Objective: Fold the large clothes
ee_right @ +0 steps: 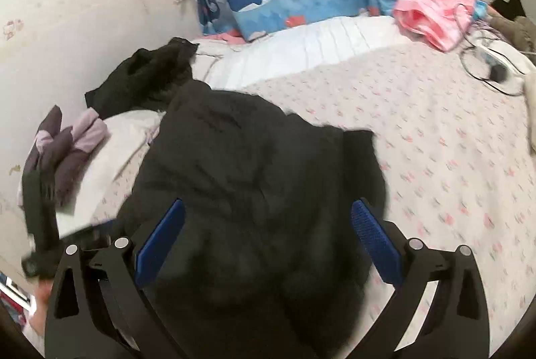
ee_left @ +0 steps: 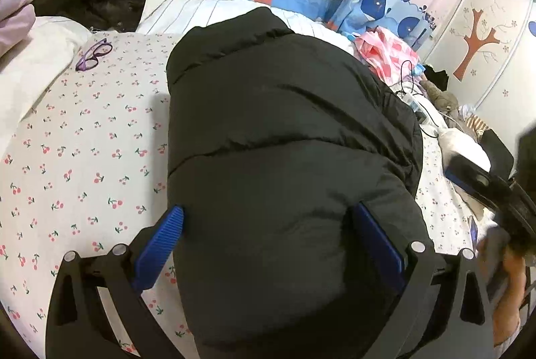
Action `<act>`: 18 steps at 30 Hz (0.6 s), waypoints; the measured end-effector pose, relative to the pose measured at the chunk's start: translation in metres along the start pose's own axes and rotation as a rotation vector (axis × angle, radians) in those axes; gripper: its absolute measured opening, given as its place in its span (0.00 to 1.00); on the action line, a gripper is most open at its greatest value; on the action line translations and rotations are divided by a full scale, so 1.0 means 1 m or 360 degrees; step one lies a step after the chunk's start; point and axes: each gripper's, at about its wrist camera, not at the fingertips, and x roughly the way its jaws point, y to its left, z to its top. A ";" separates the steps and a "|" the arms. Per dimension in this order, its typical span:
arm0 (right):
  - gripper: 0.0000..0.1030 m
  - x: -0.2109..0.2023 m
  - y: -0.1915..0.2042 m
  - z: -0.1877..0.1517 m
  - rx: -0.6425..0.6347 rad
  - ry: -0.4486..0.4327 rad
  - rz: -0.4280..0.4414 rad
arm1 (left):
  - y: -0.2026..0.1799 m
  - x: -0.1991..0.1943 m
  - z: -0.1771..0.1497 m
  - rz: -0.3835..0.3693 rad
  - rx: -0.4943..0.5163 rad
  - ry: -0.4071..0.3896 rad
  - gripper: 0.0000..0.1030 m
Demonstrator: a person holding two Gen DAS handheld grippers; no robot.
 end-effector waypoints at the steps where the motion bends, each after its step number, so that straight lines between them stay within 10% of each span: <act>1: 0.93 0.009 -0.002 -0.004 0.0020 0.0075 -0.0075 | 0.000 0.000 0.001 0.0000 -0.0008 -0.0009 0.93; 2: 0.94 0.038 -0.009 -0.012 0.0045 0.0205 -0.0137 | 0.001 0.000 0.002 -0.0002 -0.0015 -0.0019 0.93; 4: 0.94 0.060 -0.033 -0.034 0.0213 0.0038 0.0039 | 0.000 0.000 0.003 -0.0004 -0.0025 -0.0038 0.93; 18: 0.93 0.039 -0.054 -0.065 0.0358 -0.0131 0.0133 | -0.007 0.008 -0.001 0.0050 0.0014 -0.0011 0.93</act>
